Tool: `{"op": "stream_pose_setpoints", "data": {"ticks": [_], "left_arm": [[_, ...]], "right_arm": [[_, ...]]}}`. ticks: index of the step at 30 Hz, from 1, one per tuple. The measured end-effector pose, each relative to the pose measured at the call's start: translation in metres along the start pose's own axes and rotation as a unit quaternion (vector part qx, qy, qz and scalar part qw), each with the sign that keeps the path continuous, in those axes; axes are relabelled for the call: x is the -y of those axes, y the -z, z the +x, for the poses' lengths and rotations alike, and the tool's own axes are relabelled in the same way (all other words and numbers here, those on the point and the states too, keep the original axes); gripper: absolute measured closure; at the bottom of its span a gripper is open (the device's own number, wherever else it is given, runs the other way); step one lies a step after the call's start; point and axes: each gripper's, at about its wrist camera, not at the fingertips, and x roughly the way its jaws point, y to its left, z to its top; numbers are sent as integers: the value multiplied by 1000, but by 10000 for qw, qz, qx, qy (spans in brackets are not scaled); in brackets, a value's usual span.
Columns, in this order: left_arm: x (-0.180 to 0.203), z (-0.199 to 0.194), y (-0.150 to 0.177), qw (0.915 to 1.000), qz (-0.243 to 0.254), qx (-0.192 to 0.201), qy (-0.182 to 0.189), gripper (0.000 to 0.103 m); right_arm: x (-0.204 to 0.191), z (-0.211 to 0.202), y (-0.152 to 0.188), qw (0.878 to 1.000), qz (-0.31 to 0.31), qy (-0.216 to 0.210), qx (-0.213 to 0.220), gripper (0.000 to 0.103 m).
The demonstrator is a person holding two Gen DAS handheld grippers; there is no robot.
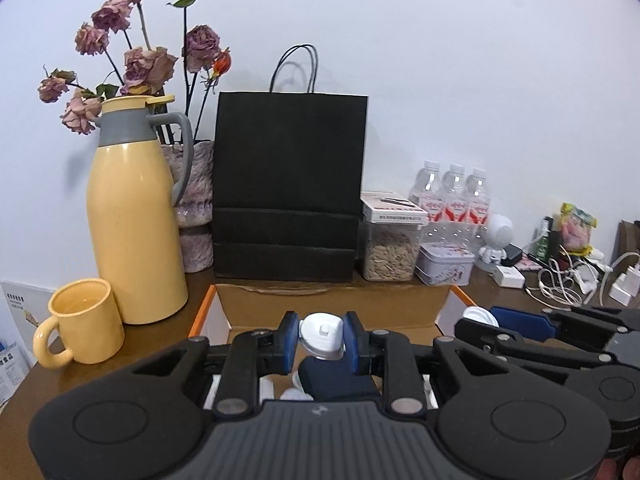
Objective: Organize objects
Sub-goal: 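Carry both white caps over the cardboard box, then open both tools to drop the caps into the box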
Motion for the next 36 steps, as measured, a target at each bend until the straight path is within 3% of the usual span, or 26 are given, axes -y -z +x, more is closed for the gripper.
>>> {"op": "stream_pose_setpoints", "data": {"ticks": [8, 23, 25, 26, 27, 28, 29, 30, 31, 36], "left_arm": [[-15, 30, -8, 9996, -227, -124, -107, 80], [-21, 80, -3, 9981, 7, -605, -148, 80], [-19, 81, -2, 9979, 31, -640, -132, 78], [-18, 81, -2, 9979, 40, -636, -123, 76], [-17, 80, -3, 9979, 57, -629, -122, 61], [-17, 79, -3, 9980, 76, -614, -125, 39], [-16, 78, -4, 9982, 89, -571, -128, 28], [-15, 77, -4, 9985, 91, -527, -150, 9], [-15, 76, -4, 9987, 90, -473, -186, 3], [-14, 75, -5, 9984, 130, -437, -345, 2]], "right_arm": [[22, 35, 0, 9993, 180, 46, -324, 73], [31, 73, 11, 9965, 217, -83, -799, 73], [29, 74, 12, 9963, 177, -71, -834, 67], [29, 74, 12, 9962, 166, -50, -852, 50], [28, 74, 12, 9962, 161, -39, -860, 40], [28, 73, 12, 9963, 159, -25, -843, 21], [27, 73, 11, 9965, 132, 5, -824, 13], [26, 72, 11, 9967, 100, 23, -802, 10], [26, 71, 11, 9969, 84, 45, -787, 0], [23, 71, 11, 9970, -4, 124, -765, 0]]}}
